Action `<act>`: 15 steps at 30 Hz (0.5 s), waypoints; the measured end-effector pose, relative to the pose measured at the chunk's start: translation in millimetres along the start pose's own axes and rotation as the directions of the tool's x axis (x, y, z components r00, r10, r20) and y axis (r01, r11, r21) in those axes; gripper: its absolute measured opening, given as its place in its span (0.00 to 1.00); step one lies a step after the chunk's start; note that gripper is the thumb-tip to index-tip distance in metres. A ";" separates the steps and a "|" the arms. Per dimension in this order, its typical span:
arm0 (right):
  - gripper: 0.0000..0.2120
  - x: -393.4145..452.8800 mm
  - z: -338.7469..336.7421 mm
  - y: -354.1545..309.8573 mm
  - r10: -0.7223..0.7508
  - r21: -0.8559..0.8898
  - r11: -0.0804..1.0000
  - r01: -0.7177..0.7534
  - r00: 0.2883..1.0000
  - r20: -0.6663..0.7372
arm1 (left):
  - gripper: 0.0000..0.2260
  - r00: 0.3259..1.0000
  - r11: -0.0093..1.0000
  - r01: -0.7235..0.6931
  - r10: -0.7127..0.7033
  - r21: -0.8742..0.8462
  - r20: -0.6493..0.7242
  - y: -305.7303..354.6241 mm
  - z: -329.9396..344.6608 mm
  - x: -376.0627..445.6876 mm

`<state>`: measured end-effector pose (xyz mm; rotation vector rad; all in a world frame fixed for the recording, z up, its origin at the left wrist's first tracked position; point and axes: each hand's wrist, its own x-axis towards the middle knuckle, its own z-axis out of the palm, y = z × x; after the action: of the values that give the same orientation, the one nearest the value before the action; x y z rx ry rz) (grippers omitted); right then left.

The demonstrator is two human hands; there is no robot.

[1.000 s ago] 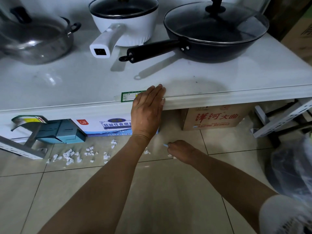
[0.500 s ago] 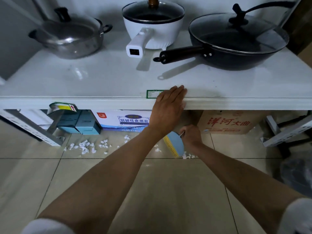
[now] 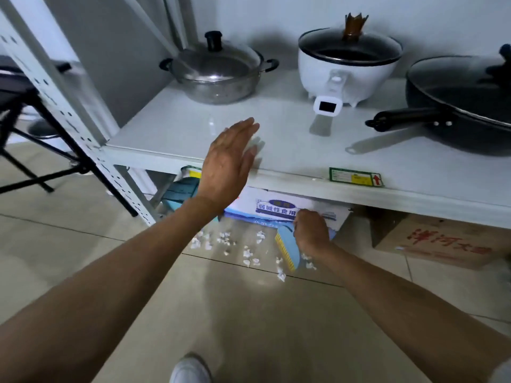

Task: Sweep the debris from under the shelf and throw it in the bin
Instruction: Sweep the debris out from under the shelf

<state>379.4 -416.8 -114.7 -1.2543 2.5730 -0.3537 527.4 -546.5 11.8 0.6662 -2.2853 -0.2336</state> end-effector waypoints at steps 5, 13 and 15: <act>0.11 9.7 29.8 -53.6 -0.023 0.035 0.999 0.023 1.000 -0.005 | 0.18 0.992 0.988 0.119 -0.122 0.102 0.023 -80.4 -45.1 -10.0; 0.09 36.6 124.6 -131.6 0.098 0.553 0.811 -0.193 0.976 0.196 | 0.16 0.996 0.993 0.089 -0.091 0.083 0.025 -136.5 -42.2 -36.4; 0.11 38.9 144.4 -151.7 0.128 0.600 0.765 -0.234 0.968 0.215 | 0.16 0.996 0.994 0.090 -0.089 0.062 -0.031 -138.1 -35.4 -39.1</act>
<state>515.2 -553.6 -205.5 -0.7416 2.1270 -0.9279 630.0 -642.1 -35.0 0.8008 -2.2460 -0.1936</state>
